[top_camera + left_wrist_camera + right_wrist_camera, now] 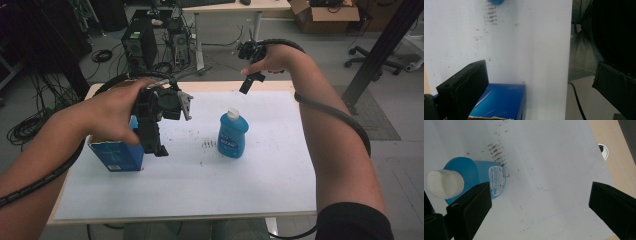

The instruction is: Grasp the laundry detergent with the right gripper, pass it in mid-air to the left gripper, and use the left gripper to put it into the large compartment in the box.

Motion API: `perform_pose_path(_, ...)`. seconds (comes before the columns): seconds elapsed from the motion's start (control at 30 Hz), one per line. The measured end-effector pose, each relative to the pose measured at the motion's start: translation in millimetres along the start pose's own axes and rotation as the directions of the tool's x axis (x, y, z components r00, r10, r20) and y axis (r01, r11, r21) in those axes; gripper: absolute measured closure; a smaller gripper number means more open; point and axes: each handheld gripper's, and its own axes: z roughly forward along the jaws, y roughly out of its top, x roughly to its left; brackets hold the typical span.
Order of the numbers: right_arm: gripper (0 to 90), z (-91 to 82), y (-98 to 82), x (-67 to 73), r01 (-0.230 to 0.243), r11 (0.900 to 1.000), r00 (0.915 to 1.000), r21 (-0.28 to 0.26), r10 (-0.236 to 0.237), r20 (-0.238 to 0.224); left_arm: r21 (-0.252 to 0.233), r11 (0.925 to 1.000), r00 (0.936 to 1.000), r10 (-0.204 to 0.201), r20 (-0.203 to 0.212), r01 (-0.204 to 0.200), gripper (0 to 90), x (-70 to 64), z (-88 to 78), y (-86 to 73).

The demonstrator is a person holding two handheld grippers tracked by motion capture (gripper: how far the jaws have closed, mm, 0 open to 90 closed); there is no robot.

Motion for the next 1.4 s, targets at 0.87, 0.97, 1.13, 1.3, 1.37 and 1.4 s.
perform_pose_path(0.87,4.3,-6.4,-73.9,22.7,0.051,0.997,0.9986,-0.056,-0.052,-0.004,0.017,0.9997,0.9998,0.018,0.012,-0.018,0.2,3.1,8.4,5.4)
perform_pose_path(0.97,4.2,-2.6,-83.7,24.0,0.055,0.995,0.9984,-0.078,-0.056,-0.01,0.018,0.9998,0.9998,0.013,0.013,-0.013,0.2,3.0,8.9,5.1)
perform_pose_path(1.13,4.2,4.6,-100.6,27.2,0.056,0.989,0.9982,-0.138,-0.059,-0.014,0.02,0.9997,0.9998,0.012,0.016,-0.012,0.2,3.5,9.8,3.7)
perform_pose_path(1.3,4.2,10.1,-112.4,33.8,0.059,0.98,0.9975,-0.191,-0.065,-0.027,0.02,0.9997,0.9998,0.011,0.017,-0.011,0.2,3.4,10.6,3.0)
perform_pose_path(1.37,4.3,11.1,-114.1,35.3,0.06,0.979,0.9973,-0.196,-0.067,-0.029,0.022,0.9997,0.9998,0.01,0.015,-0.01,0.2,3.3,10.7,2.9)
perform_pose_path(1.4,4.0,13.5,-117.1,38.9,0.061,0.977,0.9974,-0.204,-0.067,-0.026,0.021,0.9997,0.9998,0.009,0.017,-0.009,0.2,3.2,10.7,2.9)
